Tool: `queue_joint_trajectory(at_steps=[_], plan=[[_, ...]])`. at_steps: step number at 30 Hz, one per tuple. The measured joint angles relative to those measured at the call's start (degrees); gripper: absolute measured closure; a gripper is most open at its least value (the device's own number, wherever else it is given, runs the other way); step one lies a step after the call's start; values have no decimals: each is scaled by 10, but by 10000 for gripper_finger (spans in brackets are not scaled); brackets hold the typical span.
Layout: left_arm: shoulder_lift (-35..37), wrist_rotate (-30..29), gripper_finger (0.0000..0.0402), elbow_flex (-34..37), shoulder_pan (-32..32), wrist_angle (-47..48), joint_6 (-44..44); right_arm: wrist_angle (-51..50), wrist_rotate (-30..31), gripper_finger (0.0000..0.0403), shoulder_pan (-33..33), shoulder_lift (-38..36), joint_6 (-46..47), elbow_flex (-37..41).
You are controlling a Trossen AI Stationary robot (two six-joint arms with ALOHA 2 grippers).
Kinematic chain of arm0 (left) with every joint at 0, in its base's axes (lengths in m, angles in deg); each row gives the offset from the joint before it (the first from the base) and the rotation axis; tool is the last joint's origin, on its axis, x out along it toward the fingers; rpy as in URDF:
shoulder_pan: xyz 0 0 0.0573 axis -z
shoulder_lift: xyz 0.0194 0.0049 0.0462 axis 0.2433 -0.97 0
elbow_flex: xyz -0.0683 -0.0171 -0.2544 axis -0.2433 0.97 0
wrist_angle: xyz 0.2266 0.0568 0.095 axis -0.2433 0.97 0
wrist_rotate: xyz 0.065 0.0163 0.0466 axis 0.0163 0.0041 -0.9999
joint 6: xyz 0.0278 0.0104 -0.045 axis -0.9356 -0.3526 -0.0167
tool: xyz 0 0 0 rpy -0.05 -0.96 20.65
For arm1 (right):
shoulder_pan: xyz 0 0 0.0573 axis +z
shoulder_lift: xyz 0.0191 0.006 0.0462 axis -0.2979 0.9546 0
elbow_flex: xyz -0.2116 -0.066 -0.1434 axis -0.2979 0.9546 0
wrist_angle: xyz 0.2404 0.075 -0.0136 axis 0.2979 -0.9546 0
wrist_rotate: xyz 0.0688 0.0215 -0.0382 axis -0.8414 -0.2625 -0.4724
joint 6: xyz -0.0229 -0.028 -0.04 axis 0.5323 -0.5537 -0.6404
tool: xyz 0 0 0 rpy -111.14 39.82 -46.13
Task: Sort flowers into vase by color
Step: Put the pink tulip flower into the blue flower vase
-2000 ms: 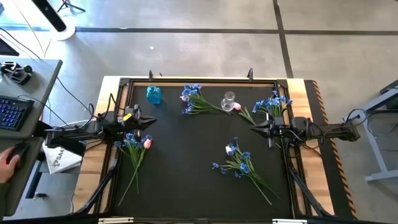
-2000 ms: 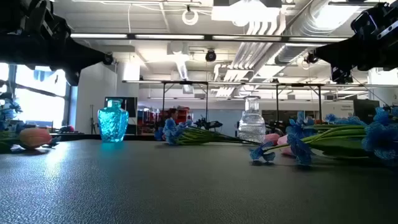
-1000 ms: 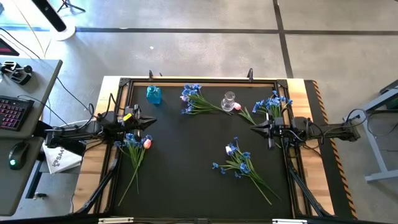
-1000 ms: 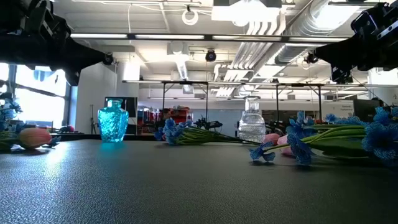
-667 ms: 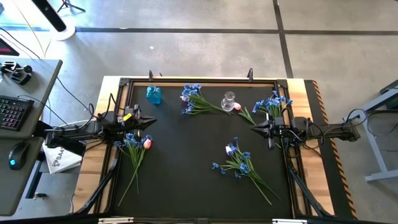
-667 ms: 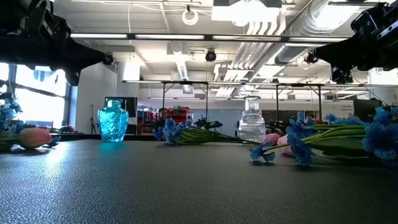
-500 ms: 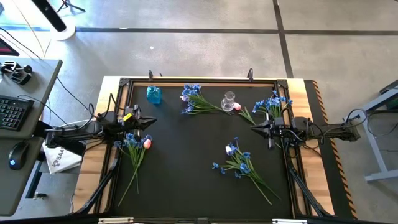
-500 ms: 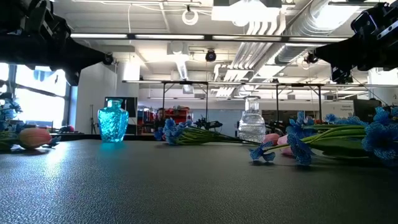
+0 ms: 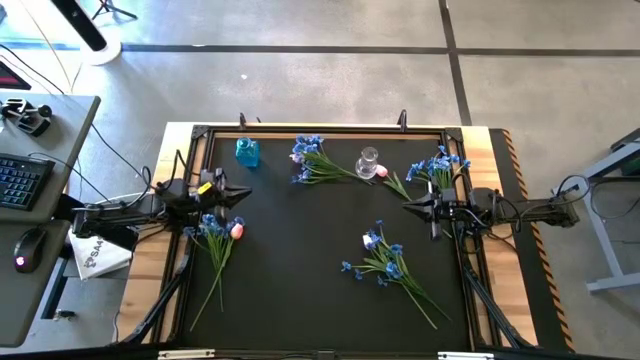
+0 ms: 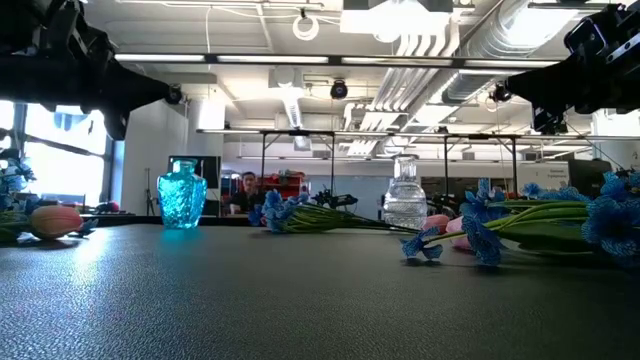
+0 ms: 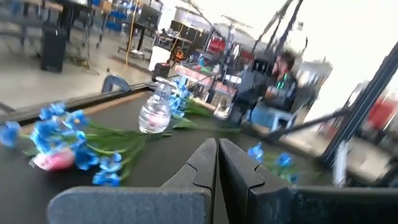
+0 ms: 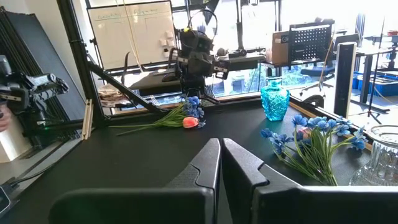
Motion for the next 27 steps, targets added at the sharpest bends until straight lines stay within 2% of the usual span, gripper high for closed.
queue_joint_trajectory(at_steps=[4,8,11,15,18,22,24,27], plan=[[-1,-3,397,0,4,-69,37,0,0,389,0,0,0,0],[-47,-18,400,-1,45,-172,4,0,0,389,0,0,0,0],[-125,-81,401,-16,92,-213,-22,0,0,389,0,0,0,0],[-270,-198,401,-79,153,-191,-24,0,0,389,0,0,0,0],[-381,-244,401,-155,188,-130,-2,0,0,389,0,0,0,0],[-504,-255,401,-289,218,55,83,0,0,389,0,0,0,0],[-558,-225,401,-356,232,164,154,0,0,389,0,0,0,0],[-631,-136,401,-428,254,284,255,0,0,389,0,0,0,0]])
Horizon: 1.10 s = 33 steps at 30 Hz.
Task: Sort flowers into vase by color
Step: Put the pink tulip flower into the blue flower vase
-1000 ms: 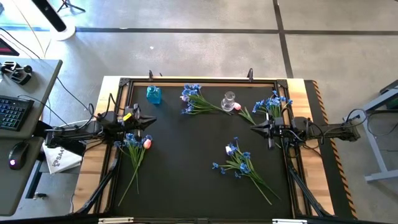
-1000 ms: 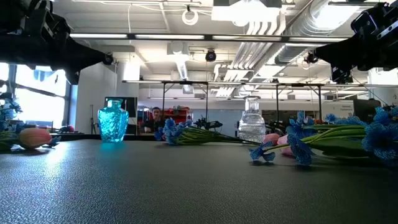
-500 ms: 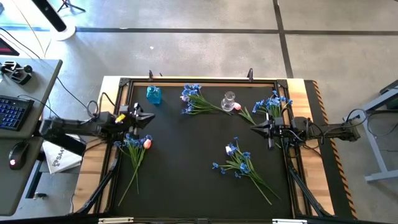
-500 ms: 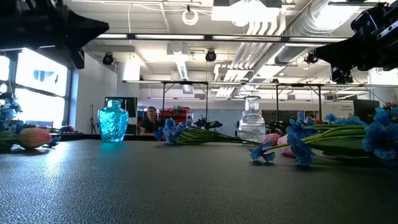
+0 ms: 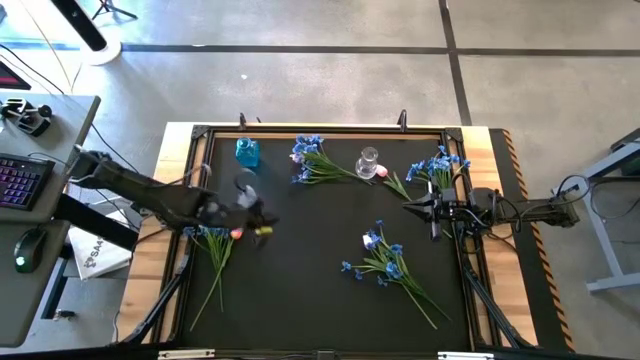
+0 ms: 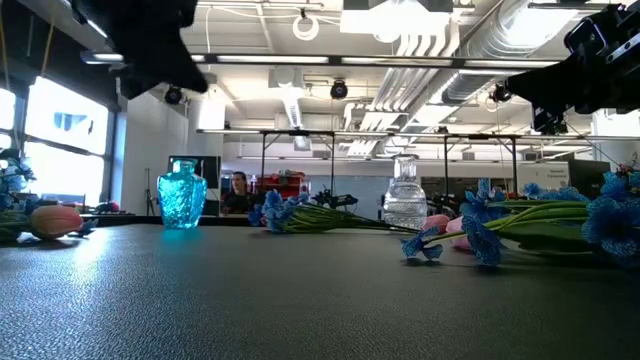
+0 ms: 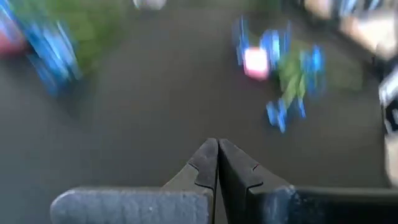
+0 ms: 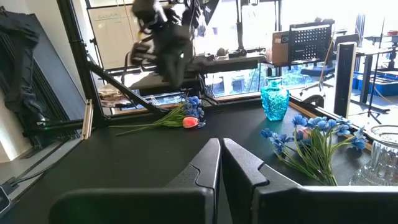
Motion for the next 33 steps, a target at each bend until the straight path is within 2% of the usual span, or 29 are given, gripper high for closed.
queue_joint_trajectory(at_steps=[3,6,11,16,20,22,24,26,29,33], plan=[[-60,91,401,-32,29,57,81,0,0,389,0,0,0,0],[-99,159,401,-36,57,74,166,0,0,389,0,0,0,0],[-145,189,393,-36,93,145,319,0,0,389,0,0,0,0],[-166,244,363,-36,110,246,413,0,0,389,0,0,0,0],[-167,246,325,-36,112,313,442,0,0,389,0,0,0,0],[-167,221,303,-34,111,336,449,0,0,389,0,0,0,0],[-167,201,284,-22,110,341,456,0,0,389,0,0,0,0],[-167,205,272,-3,105,333,469,0,0,389,0,0,0,0],[-167,220,268,25,99,321,485,0,0,389,0,0,0,0],[-167,220,285,50,99,296,497,0,0,389,0,0,0,0]])
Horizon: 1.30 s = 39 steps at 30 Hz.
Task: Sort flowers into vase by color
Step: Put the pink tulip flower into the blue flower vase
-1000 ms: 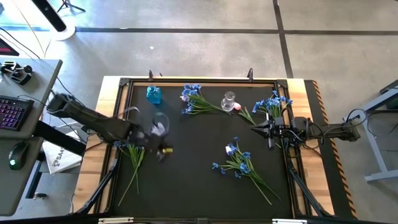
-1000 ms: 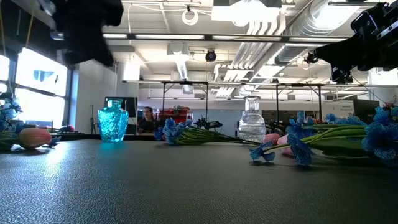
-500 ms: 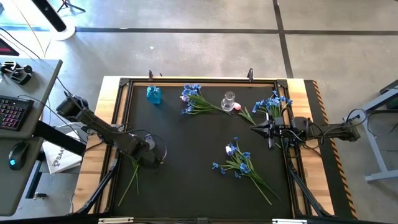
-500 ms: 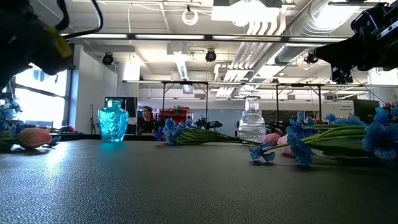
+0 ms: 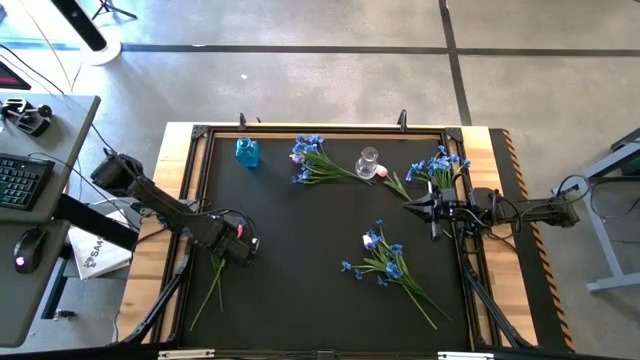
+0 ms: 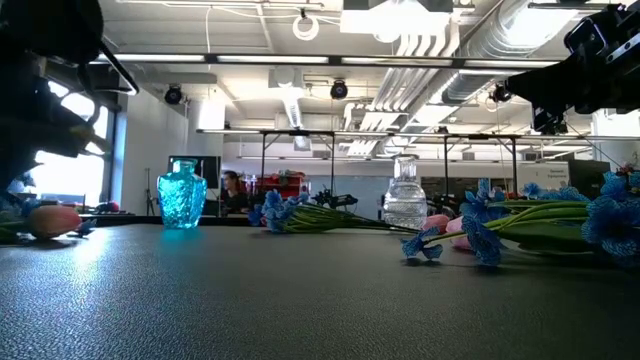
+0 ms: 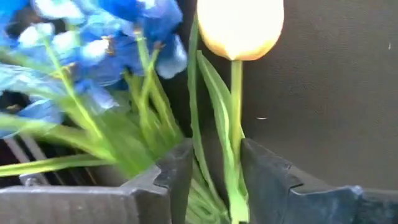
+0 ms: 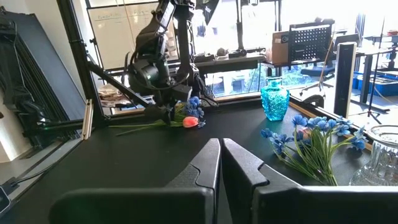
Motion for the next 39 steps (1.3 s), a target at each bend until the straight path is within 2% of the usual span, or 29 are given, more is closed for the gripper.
queue_joint_trajectory(at_steps=[4,14,23,26,28,30,33,34,36,39], plan=[[0,-5,316,3,0,-23,0,0,0,389,0,0,0,0],[0,0,390,-9,0,-11,-24,0,0,389,0,0,0,0],[0,-2,398,-142,2,112,-82,0,0,389,0,0,0,0],[0,-39,400,-198,4,139,-108,0,0,389,0,0,0,0],[1,-96,400,-234,10,140,-140,0,0,389,0,0,0,0],[8,-199,401,-258,21,102,-213,0,0,389,0,0,0,0],[30,-385,401,-260,36,-61,-400,0,0,389,0,0,0,0],[36,-432,401,-257,35,-125,-470,0,0,389,0,0,0,0],[50,-473,401,-246,21,-255,-605,0,0,389,0,0,0,0],[68,-460,401,-219,-25,-442,-789,0,0,389,0,0,0,0]])
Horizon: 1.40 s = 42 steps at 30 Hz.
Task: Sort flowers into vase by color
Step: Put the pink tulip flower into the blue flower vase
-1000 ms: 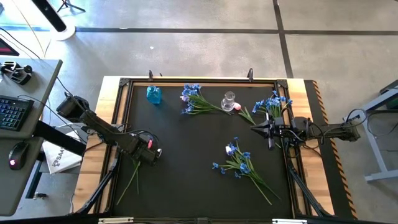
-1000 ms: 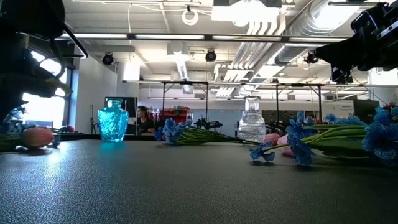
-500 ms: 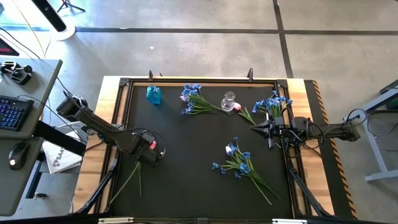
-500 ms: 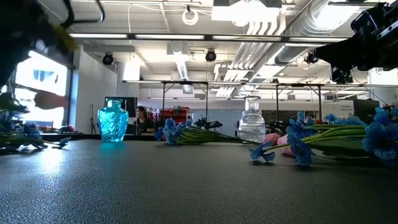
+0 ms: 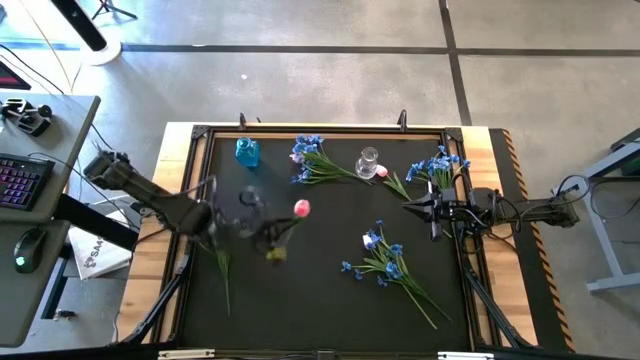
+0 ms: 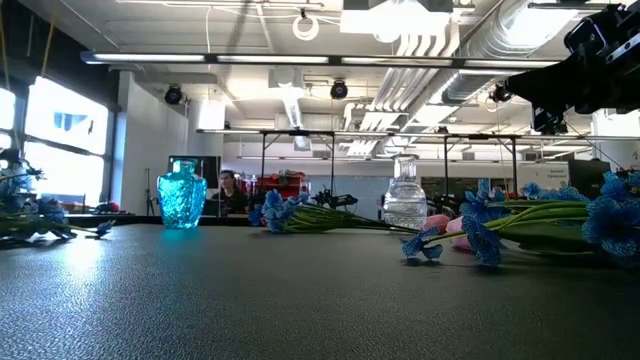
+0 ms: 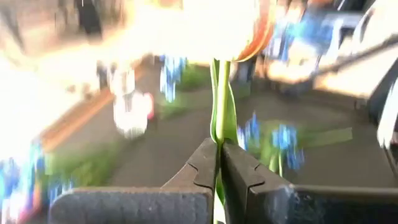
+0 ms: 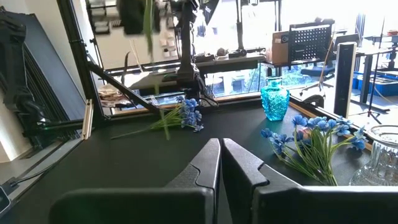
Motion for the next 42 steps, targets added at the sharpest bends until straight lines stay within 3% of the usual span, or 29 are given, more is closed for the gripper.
queue_joint_trajectory(at_steps=[3,6,12,14,22,27,33,42], plan=[[17,44,401,23,-62,-116,-118,0,0,389,0,0,0,0],[49,41,402,39,-134,-140,-159,0,0,389,0,0,0,0],[135,-100,401,56,-266,-91,-181,0,0,389,0,0,0,0],[163,-116,401,68,-314,-91,-198,0,0,389,0,0,0,0],[225,-60,401,138,-469,-104,-160,0,0,389,0,0,0,0],[234,-55,401,164,-491,-121,-155,0,0,389,0,0,0,0],[252,-21,401,141,-477,-149,-163,0,0,389,0,0,0,0],[271,-45,401,126,-468,-107,-196,0,0,389,0,0,0,0]])
